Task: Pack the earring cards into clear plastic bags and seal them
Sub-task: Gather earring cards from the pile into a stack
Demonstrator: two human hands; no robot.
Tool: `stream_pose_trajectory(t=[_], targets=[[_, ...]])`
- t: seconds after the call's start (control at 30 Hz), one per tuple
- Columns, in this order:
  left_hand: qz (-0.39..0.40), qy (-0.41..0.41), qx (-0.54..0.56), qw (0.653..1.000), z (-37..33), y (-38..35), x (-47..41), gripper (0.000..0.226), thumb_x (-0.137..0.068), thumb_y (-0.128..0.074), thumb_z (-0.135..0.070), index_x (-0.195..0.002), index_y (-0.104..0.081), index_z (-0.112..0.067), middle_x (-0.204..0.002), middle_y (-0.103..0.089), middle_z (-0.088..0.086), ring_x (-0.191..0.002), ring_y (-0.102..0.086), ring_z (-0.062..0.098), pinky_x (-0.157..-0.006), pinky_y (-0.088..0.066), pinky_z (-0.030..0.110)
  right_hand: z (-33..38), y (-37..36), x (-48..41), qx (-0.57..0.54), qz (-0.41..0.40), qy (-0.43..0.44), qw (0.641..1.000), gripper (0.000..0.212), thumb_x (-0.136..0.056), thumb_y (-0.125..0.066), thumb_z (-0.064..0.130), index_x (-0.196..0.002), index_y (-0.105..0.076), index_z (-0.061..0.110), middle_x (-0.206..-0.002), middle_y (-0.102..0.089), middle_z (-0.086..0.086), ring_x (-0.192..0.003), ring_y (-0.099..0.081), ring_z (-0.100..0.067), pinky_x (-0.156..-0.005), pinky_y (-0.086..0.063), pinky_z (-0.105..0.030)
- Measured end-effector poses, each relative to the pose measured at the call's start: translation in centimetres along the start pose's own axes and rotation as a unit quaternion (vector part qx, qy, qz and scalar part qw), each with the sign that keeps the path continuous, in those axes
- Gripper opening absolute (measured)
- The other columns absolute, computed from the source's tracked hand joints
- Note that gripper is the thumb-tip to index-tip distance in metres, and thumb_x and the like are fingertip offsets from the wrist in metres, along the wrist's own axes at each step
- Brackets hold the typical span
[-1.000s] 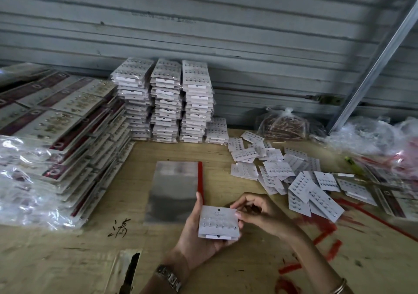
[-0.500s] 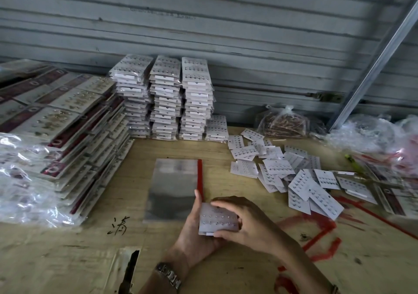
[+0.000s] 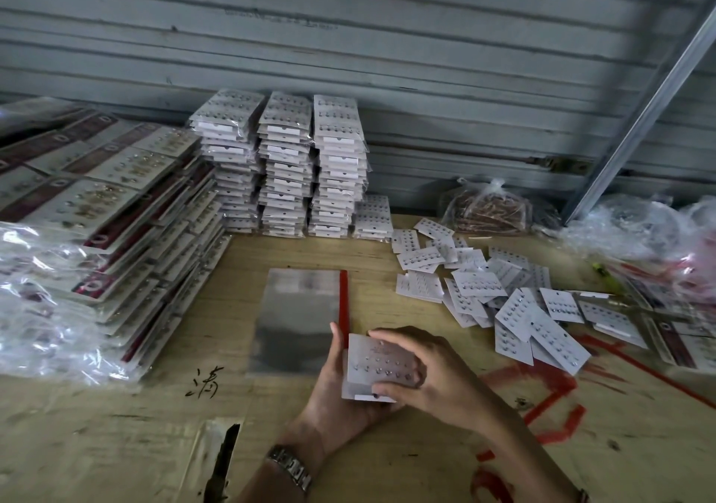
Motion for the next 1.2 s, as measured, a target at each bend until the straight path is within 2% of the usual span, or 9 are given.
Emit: stream_pose_trajectory(t=[0.17,0.33,0.47,0.63,0.73,0.83,0.9,1.03,1.2], targets=[[-0.004,-0.011,0.009,1.0,0.0,0.2,0.0,0.1,-0.08,-0.044,-0.082,-0.12,-0.067,0.007,-0.122,-0.064,0.029,-0.114,-0.064,0.039,-0.094,-0.053,0.047,-0.3,-1.0,-0.1,0.056,0.032,-0.005,0.998,0.072,-0.077,-0.062,0.072,-0.14,-0.031,0.057,-0.122,-0.046,0.033,-0.116,-0.038,0.017,-0.091,-0.034,-0.003],[-0.014,-0.019,0.0,1.0,0.0,0.3,0.1,0.099,-0.08,-0.047,-0.082,-0.12,-0.066,0.007,-0.121,-0.063,0.029,-0.115,-0.063,0.04,-0.094,-0.053,0.046,-0.4,-1.5,-0.3,0.076,0.032,-0.003,0.997,0.072,-0.079,-0.064,0.068,-0.143,-0.036,0.048,-0.129,-0.047,0.028,-0.118,-0.038,0.014,-0.095,-0.031,-0.006],[-0.024,-0.011,0.0,1.0,0.0,0.3,0.0,0.097,-0.082,-0.042,-0.08,-0.12,-0.067,0.006,-0.125,-0.062,0.029,-0.116,-0.063,0.04,-0.094,-0.053,0.048,-0.4,-1.4,-0.3,0.073,0.026,0.001,0.997,0.072,-0.08,-0.062,0.069,-0.143,-0.037,0.046,-0.125,-0.043,0.033,-0.116,-0.032,0.024,-0.092,-0.028,0.001],[-0.001,0.004,0.007,1.0,0.0,-0.2,0.3,0.102,-0.082,-0.037,-0.081,-0.128,-0.061,0.007,-0.131,-0.059,0.031,-0.121,-0.06,0.04,-0.1,-0.049,0.05,-0.5,-1.0,-0.3,0.039,0.023,-0.006,0.999,0.071,-0.08,-0.064,0.067,-0.142,-0.037,0.048,-0.129,-0.049,0.027,-0.119,-0.04,0.015,-0.096,-0.038,-0.009],[0.018,0.006,0.012,1.0,0.0,-0.4,0.2,0.102,-0.082,-0.036,-0.082,-0.126,-0.062,0.007,-0.128,-0.061,0.03,-0.118,-0.062,0.04,-0.097,-0.051,0.049,-0.5,-0.6,-0.2,0.015,0.02,-0.014,1.0,0.071,-0.079,-0.067,0.064,-0.141,-0.036,0.05,-0.124,-0.049,0.032,-0.117,-0.043,0.015,-0.089,-0.042,-0.008],[0.022,-0.002,0.004,1.0,0.1,-0.2,0.1,0.103,-0.084,-0.032,-0.083,-0.127,-0.063,0.005,-0.128,-0.062,0.029,-0.119,-0.062,0.039,-0.096,-0.051,0.048,-0.5,-0.6,-0.3,0.025,0.02,-0.01,0.999,0.071,-0.079,-0.068,0.063,-0.141,-0.036,0.05,-0.123,-0.047,0.034,-0.118,-0.042,0.016,-0.093,-0.039,-0.008],[0.019,-0.007,-0.001,1.0,0.1,0.0,0.1,0.103,-0.082,-0.038,-0.083,-0.129,-0.06,0.006,-0.13,-0.06,0.03,-0.121,-0.06,0.04,-0.098,-0.05,0.048,-0.5,-1.0,-0.4,0.035,0.026,-0.007,0.999,0.071,-0.079,-0.068,0.062,-0.141,-0.038,0.048,-0.121,-0.045,0.036,-0.119,-0.041,0.015,-0.099,-0.037,-0.01],[0.012,-0.024,-0.015,1.0,-0.1,0.4,-0.1,0.101,-0.081,-0.043,-0.082,-0.127,-0.062,0.006,-0.128,-0.061,0.029,-0.121,-0.06,0.04,-0.098,-0.049,0.047,-0.5,-1.4,-0.3,0.05,0.021,0.001,0.999,0.069,-0.08,-0.068,0.062,-0.141,-0.04,0.045,-0.119,-0.041,0.04,-0.119,-0.041,0.014,-0.1,-0.036,-0.011],[0.013,-0.02,-0.002,1.0,0.0,0.5,-0.3,0.101,-0.083,-0.04,-0.083,-0.127,-0.062,0.006,-0.127,-0.062,0.029,-0.12,-0.06,0.039,-0.097,-0.049,0.046,-0.6,-1.4,-0.1,0.048,0.019,0.0,0.999,0.072,-0.079,-0.063,0.068,-0.142,-0.037,0.047,-0.126,-0.046,0.03,-0.12,-0.041,0.011,-0.101,-0.039,-0.016]])
Point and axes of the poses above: each hand's wrist, its own x-axis away from the middle knuckle, its own y-axis out of the back of the hand, z = x × y, the point moved 6 cm from there along -x, towards the middle knuckle
